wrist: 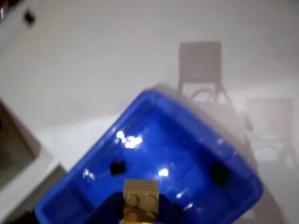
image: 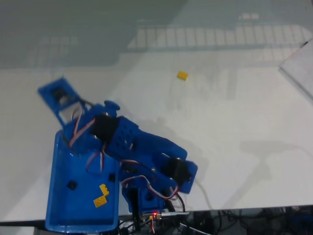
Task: Pick up all the lego then put into the bin
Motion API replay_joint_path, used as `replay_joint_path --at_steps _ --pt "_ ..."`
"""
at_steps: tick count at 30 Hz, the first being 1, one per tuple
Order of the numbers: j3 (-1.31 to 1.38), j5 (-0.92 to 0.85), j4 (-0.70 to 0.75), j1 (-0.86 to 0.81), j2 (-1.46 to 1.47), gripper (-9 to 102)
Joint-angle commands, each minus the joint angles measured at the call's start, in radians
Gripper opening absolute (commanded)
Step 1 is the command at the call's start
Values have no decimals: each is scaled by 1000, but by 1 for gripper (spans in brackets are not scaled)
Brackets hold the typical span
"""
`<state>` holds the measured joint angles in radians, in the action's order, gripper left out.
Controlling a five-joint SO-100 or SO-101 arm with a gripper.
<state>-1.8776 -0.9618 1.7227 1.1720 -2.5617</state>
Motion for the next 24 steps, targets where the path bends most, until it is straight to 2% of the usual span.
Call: replay_joint_path --at_steps 1,5,11,15,20,24 --pt "-21 -5 71 158 -32 1" --pt "-81 -5 106 235 -35 3" --pt "-146 -51 106 219 -23 19" --pt "-143 -60 104 193 -15 25" --pt "-130 -110 98 95 -17 29" --pt "-89 -183 46 -127 8 29"
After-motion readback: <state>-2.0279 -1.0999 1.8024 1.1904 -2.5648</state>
